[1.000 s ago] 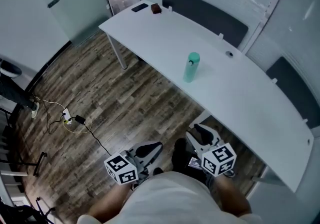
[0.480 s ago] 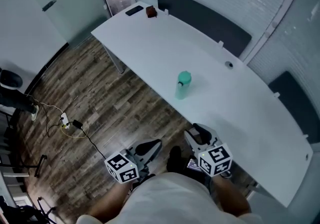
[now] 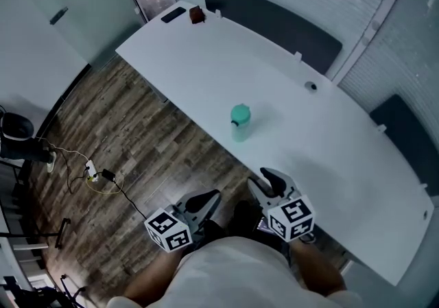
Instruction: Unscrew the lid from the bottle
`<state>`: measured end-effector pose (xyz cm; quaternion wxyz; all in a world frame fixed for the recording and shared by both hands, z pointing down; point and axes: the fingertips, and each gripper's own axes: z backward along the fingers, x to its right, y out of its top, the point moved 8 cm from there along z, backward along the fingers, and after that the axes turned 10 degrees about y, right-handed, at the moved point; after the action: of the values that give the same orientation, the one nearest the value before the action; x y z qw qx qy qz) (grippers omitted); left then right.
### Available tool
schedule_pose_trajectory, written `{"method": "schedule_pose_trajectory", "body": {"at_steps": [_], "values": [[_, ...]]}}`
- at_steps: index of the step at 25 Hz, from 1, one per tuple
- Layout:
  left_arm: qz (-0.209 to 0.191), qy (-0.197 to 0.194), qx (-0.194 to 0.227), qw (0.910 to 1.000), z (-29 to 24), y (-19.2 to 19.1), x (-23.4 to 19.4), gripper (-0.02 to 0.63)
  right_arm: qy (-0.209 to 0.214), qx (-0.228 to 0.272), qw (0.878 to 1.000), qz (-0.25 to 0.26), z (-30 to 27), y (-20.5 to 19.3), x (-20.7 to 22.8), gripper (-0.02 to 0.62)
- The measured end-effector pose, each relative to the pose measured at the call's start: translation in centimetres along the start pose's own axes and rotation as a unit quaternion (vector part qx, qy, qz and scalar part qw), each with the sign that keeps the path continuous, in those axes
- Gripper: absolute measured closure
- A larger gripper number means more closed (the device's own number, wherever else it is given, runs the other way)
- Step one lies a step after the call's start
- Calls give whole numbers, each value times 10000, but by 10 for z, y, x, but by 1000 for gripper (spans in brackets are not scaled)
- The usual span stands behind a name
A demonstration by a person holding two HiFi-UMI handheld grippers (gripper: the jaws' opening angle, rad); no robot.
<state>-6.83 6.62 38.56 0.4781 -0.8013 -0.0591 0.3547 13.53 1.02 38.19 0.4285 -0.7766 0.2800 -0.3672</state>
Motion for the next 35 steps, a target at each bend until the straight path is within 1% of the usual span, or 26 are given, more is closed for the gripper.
{"method": "schedule_pose_trajectory", "body": {"at_steps": [6,7,9,10,12,21,25,29,35], "values": [[16,-49,9,10000,-3,10,-13,577,-90,-48,9999,-27,-10,3,-3,431],[-7,-98,14,10000,-4,11,-15,569,-139,-46,9999,-37,-10,3,-3,431],[-75,-210,-24,9997,-6,15,-18,509,-265,-19,9996,-85,-12,4,-2,431],[-115,-263,-69,9996,-6,16,-20,493,-324,-6,9994,-119,-14,4,-2,431],[-172,-363,-153,9991,-6,17,-25,486,-413,-2,9990,-175,-16,2,-4,431],[-190,-608,-293,9975,-7,24,-44,485,-706,-38,9972,-254,-28,5,-11,431],[-188,-625,-297,9974,-8,27,-50,485,-796,-39,9965,-249,-30,8,-11,431],[-318,-643,-289,9970,-15,35,-56,485,-867,-9,9961,-157,-33,19,-5,431],[-554,-675,-260,9958,-40,47,-68,485,-973,106,9952,44,-41,41,12,431]]}}
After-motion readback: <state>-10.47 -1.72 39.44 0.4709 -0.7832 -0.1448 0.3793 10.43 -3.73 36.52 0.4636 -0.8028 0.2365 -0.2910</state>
